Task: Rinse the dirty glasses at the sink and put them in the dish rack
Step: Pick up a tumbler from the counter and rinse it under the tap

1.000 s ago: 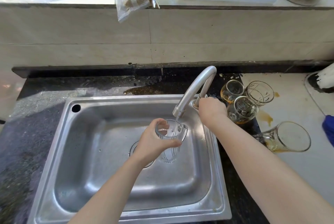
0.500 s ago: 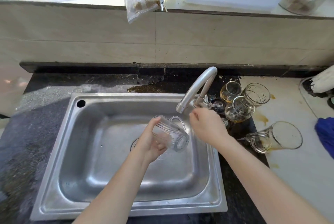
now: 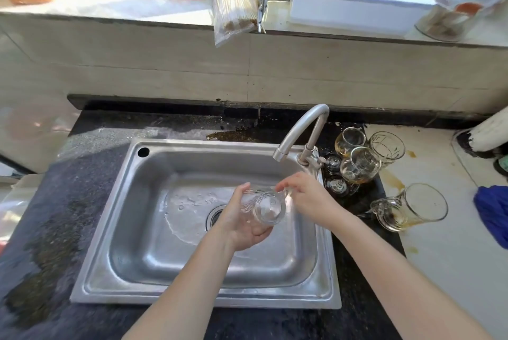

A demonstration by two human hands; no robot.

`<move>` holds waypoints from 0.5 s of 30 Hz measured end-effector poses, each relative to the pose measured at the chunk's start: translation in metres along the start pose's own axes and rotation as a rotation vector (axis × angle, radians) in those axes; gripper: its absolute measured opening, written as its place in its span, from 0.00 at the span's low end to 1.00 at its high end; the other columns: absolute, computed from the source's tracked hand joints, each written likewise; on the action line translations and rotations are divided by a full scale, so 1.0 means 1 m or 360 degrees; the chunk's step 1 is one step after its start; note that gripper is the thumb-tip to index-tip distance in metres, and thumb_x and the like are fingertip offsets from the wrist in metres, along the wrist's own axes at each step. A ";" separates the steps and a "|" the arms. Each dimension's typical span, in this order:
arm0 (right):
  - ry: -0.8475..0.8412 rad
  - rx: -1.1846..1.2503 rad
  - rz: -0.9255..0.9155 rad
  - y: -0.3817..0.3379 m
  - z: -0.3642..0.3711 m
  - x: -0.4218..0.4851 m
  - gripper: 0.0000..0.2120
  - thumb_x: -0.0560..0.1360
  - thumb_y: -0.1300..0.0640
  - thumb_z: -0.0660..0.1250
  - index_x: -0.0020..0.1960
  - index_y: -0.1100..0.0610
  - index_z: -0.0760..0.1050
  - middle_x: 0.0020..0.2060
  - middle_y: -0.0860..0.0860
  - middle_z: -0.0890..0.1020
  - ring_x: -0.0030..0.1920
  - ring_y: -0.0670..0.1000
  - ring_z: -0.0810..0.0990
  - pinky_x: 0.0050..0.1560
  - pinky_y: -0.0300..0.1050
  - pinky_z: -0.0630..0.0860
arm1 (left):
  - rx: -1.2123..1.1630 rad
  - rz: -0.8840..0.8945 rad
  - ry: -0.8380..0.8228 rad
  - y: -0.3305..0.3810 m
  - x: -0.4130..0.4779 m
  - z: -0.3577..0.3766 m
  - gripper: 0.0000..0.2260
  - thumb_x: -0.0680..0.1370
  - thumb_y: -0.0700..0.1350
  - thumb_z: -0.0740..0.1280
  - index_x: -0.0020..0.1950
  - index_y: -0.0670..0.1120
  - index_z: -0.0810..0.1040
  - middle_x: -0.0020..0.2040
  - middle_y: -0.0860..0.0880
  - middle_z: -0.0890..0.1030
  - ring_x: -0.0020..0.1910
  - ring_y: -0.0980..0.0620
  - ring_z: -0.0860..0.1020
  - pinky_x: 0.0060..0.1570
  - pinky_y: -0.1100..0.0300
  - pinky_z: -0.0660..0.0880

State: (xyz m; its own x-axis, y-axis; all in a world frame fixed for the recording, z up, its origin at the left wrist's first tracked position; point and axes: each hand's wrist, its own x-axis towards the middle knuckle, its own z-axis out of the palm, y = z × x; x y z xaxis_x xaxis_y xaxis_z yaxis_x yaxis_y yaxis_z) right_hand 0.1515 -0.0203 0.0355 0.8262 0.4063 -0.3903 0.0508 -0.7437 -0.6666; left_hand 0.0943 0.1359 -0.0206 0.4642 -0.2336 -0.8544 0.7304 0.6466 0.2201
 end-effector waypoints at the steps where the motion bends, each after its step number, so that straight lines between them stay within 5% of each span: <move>1: -0.0023 -0.0116 -0.0132 0.001 -0.001 -0.004 0.16 0.75 0.68 0.59 0.55 0.56 0.79 0.54 0.48 0.74 0.54 0.48 0.73 0.54 0.38 0.68 | 0.0040 -0.0005 -0.0014 0.000 -0.003 -0.002 0.29 0.67 0.64 0.70 0.56 0.41 0.76 0.47 0.41 0.82 0.41 0.43 0.82 0.47 0.54 0.78; 5: -0.0078 -0.0384 -0.0384 -0.006 -0.006 -0.019 0.04 0.74 0.58 0.66 0.45 0.57 0.78 0.40 0.44 0.75 0.41 0.47 0.73 0.44 0.41 0.70 | 0.0327 0.0011 -0.0001 -0.002 -0.012 -0.010 0.24 0.72 0.64 0.65 0.49 0.43 0.78 0.38 0.45 0.84 0.34 0.47 0.84 0.44 0.54 0.80; 7: -0.0144 -0.0362 -0.0323 -0.010 -0.008 -0.026 0.08 0.76 0.55 0.65 0.40 0.57 0.76 0.35 0.46 0.76 0.37 0.48 0.74 0.41 0.44 0.70 | 0.0555 0.0017 0.0058 -0.002 -0.017 -0.013 0.23 0.75 0.64 0.61 0.47 0.43 0.78 0.33 0.47 0.83 0.30 0.51 0.83 0.44 0.53 0.81; 10: -0.0214 -0.0261 -0.0215 -0.008 -0.004 -0.040 0.12 0.78 0.52 0.63 0.42 0.60 0.75 0.39 0.54 0.82 0.38 0.51 0.80 0.42 0.46 0.76 | 0.0975 0.0025 0.0207 -0.001 -0.027 -0.016 0.28 0.77 0.66 0.55 0.50 0.40 0.75 0.31 0.45 0.80 0.26 0.51 0.79 0.44 0.52 0.81; 15: -0.0100 0.0063 -0.0065 -0.016 0.012 -0.076 0.13 0.80 0.51 0.61 0.46 0.60 0.75 0.41 0.56 0.83 0.37 0.49 0.79 0.41 0.45 0.80 | 0.1431 0.0275 0.0361 -0.004 -0.044 -0.017 0.24 0.78 0.61 0.55 0.52 0.41 0.76 0.40 0.42 0.82 0.33 0.47 0.81 0.41 0.59 0.74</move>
State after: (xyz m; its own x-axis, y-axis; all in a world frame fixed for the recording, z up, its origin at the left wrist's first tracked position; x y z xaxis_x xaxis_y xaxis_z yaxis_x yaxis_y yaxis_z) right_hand 0.0817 -0.0329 0.0685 0.7869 0.4693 -0.4007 0.0604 -0.7048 -0.7068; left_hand 0.0627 0.1561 0.0087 0.5626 0.0213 -0.8264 0.8171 -0.1661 0.5520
